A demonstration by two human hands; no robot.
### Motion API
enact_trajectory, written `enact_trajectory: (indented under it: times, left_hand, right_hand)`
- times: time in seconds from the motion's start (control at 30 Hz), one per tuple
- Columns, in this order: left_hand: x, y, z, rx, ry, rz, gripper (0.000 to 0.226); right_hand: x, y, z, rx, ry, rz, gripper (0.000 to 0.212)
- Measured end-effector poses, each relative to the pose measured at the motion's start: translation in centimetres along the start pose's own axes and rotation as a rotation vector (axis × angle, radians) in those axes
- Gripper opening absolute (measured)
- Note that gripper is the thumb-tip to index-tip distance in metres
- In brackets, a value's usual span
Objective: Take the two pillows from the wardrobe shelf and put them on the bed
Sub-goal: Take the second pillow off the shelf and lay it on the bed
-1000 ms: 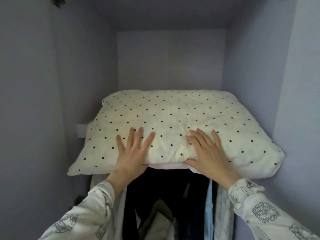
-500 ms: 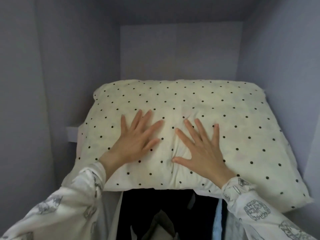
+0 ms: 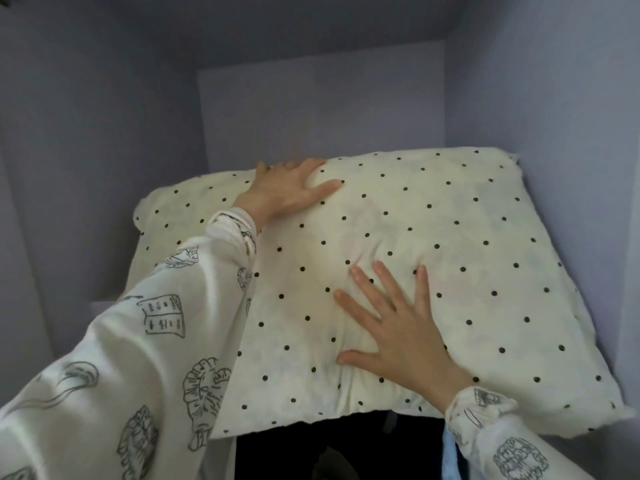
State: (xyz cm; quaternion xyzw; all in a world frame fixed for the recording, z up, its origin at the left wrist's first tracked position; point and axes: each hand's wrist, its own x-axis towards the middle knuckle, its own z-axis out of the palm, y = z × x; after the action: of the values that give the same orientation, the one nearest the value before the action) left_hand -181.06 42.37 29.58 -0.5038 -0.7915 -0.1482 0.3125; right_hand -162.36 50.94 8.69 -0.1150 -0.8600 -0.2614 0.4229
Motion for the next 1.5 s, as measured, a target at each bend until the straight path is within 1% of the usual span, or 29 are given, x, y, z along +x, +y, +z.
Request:
enact_trajectory:
  times: [0.07, 0.13, 0.17, 0.23, 0.33, 0.43, 0.5, 0.57, 0.67, 0.73, 0.8, 0.87, 0.93, 0.97, 1.03, 1.07, 1.1, 1.13, 1.23, 1.37, 1.5]
  left_hand:
    - [0.5, -0.5, -0.5, -0.042, -0.075, -0.032, 0.086]
    - [0.9, -0.8, -0.9, -0.092, -0.146, -0.053, 0.100]
    - [0.9, -0.8, -1.0, -0.103, -0.145, -0.049, 0.106]
    - [0.5, -0.9, -1.2, -0.101, -0.077, -0.021, 0.113]
    - [-0.8, -1.3, -1.1, -0.115, 0.027, -0.018, 0.106]
    - [-2.8, -2.5, -0.5, -0.164, 0.121, -0.089, 0.095]
    - [-4.2, -3.2, 0.2, -0.185, 0.196, -0.134, 0.088]
    - [-5.5, -3.7, 1.0, -0.186, 0.255, -0.185, 0.083]
    - [-7.8, -4.5, 2.4, -0.198, 0.313, -0.276, 0.082]
    - [-9.5, -4.6, 3.4, -0.224, 0.347, -0.334, 0.082]
    - [-11.0, -4.6, 4.1, -0.228, 0.366, -0.387, 0.082]
    - [-12.1, -4.5, 4.5, -0.238, 0.381, -0.429, 0.081]
    - [-12.9, -4.5, 4.6, -0.274, 0.373, -0.477, 0.081]
    - [-13.3, -4.5, 4.7, -0.292, 0.366, -0.498, 0.081]
    - [-14.2, -4.6, 5.0, -0.329, 0.355, -0.526, 0.080]
    - [-14.6, -4.6, 5.1, -0.349, 0.350, -0.535, 0.079]
    - [-14.9, -4.7, 5.1, -0.369, 0.344, -0.542, 0.079]
    - [-15.1, -4.9, 5.1, -0.386, 0.333, -0.546, 0.079]
    - [-15.5, -5.6, 4.9, -0.435, 0.265, -0.549, 0.083]
    - [-16.6, -6.9, 4.9, -0.515, 0.207, -0.496, 0.087]
    - [-19.5, -5.5, 4.8, -0.645, 0.178, -0.503, 0.093]
  right_hand:
    - [-0.1, -0.2, 0.1, -0.012, 0.005, -0.006, 0.085]
    - [-0.2, -0.3, 0.1, -0.035, 0.005, -0.002, 0.085]
    - [-0.1, -0.3, 0.0, -0.048, 0.004, 0.004, 0.085]
    - [-0.1, -0.1, 0.0, -0.080, 0.008, 0.005, 0.087]
    - [-0.7, -0.2, 0.2, -0.123, 0.025, -0.009, 0.088]
    - [-0.9, -0.5, -0.1, -0.163, 0.031, -0.033, 0.088]
    - [-1.1, -0.9, -0.7, -0.191, -0.001, -0.012, 0.088]
    - [-1.7, -1.8, -1.4, -0.187, -0.037, 0.078, 0.086]
    - [-3.5, -3.4, -2.1, -0.117, -0.042, 0.307, 0.074]
    - [-4.5, -4.5, -2.5, -0.038, -0.019, 0.495, 0.069]
    - [-4.9, -5.4, -2.7, 0.029, 0.006, 0.622, 0.070]
    - [-5.0, -5.8, -2.8, 0.104, 0.035, 0.711, 0.077]
    - [-5.3, -6.1, -2.7, 0.248, 0.097, 0.864, 0.092]
    - [-5.5, -6.4, -2.6, 0.361, 0.145, 0.981, 0.100]
    - [-5.6, -7.0, -2.5, 0.701, 0.247, 1.270, 0.113]
    - [-5.5, -7.4, -2.4, 0.893, 0.282, 1.399, 0.116]
    - [-5.4, -7.7, -2.2, 1.059, 0.303, 1.488, 0.117]
    - [-5.1, -7.9, -2.0, 1.175, 0.317, 1.536, 0.114]
    - [-4.8, -7.4, -1.9, 1.291, 0.395, 1.563, 0.096]
    - [-4.8, -6.7, -3.0, 1.379, 0.414, 1.514, 0.078]
    - [-4.9, -6.6, -4.0, 1.382, 0.449, 1.457, 0.068]
